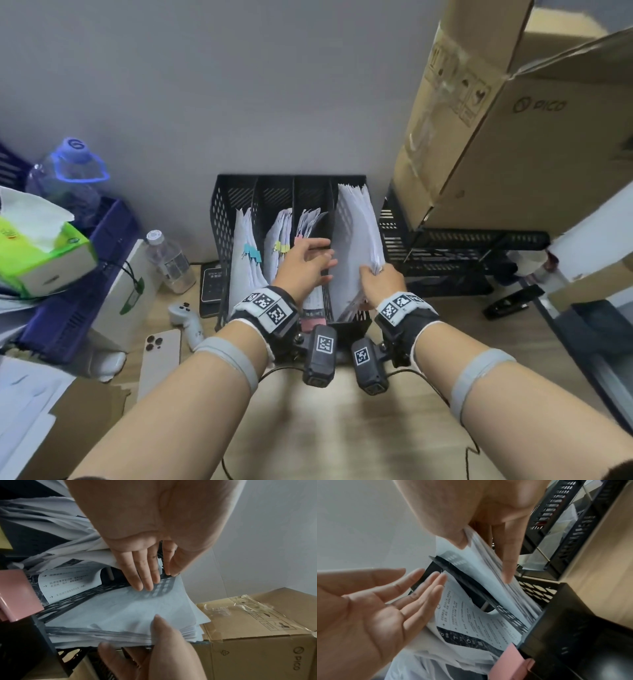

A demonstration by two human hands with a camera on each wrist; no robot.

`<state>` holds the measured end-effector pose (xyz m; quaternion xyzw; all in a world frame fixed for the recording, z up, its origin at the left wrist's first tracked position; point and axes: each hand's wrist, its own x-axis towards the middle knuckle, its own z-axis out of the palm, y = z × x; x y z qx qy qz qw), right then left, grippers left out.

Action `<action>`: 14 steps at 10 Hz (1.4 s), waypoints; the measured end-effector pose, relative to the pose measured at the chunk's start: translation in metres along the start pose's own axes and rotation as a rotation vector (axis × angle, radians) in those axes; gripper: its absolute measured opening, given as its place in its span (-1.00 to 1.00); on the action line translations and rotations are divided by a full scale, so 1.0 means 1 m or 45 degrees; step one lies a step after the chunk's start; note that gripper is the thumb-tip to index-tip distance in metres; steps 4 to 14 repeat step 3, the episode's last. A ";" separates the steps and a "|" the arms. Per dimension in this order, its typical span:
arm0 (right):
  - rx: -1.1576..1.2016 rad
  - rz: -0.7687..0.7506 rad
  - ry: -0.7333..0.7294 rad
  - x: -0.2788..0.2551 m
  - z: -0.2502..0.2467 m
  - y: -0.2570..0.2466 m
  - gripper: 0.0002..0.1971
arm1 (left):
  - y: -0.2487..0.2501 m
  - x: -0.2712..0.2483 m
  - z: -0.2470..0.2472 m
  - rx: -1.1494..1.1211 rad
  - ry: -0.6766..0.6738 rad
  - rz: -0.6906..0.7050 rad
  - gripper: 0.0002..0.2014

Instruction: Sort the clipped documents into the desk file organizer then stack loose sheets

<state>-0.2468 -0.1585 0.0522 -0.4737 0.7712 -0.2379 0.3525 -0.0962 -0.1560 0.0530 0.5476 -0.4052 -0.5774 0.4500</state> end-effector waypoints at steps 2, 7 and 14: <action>-0.075 -0.118 -0.110 -0.011 -0.029 0.005 -0.65 | 0.007 -0.011 0.016 0.022 0.005 0.018 -0.79; -0.059 -0.244 -0.043 -0.013 -0.054 0.005 -0.69 | 0.012 -0.016 0.025 -0.015 0.033 0.011 -0.84; -0.059 -0.244 -0.043 -0.013 -0.054 0.005 -0.69 | 0.012 -0.016 0.025 -0.015 0.033 0.011 -0.84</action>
